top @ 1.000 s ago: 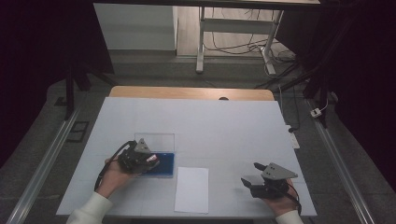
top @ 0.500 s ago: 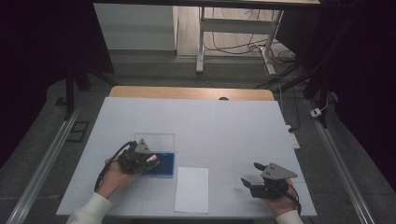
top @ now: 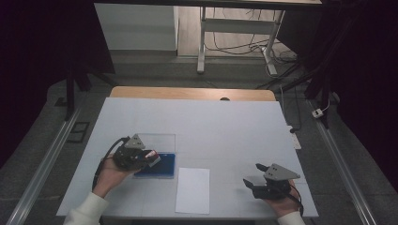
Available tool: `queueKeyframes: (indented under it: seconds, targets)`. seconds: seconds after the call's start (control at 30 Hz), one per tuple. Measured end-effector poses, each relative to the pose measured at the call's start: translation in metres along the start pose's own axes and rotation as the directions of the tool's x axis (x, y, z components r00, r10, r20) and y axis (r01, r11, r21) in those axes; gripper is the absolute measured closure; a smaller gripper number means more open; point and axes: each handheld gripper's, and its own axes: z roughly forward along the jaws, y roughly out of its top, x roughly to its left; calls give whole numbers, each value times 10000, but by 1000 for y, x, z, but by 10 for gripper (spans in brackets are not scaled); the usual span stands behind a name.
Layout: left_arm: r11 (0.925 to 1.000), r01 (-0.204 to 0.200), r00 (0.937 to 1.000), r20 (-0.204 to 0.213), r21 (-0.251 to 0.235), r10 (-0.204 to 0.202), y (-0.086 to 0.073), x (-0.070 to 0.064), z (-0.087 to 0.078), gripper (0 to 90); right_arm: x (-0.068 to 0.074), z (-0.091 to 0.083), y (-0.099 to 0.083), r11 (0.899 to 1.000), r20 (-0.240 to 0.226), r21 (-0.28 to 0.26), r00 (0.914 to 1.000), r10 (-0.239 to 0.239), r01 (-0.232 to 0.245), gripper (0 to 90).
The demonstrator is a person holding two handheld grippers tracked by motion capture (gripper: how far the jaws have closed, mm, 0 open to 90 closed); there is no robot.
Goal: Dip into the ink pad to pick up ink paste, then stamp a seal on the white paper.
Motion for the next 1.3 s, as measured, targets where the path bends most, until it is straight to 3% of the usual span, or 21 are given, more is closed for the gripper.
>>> queueKeyframes:
  seconds: [0.37,0.67,0.9,1.3]
  targets:
    - [9966,176,9995,265,-805,-155,5,-1,-18,705,0,0,0,10000,17,18,10000,-11,10,239]
    - [9886,313,9974,681,-1471,-215,10,-5,-28,705,0,-1,0,10000,60,33,10000,16,-16,240]
    - [9854,161,9952,978,-1694,5,15,-14,-31,705,0,-1,0,10000,34,22,10000,2,-2,240]
    - [9849,-2,9934,1133,-1733,201,19,-23,-28,705,0,0,0,10000,26,7,10000,-27,27,240]
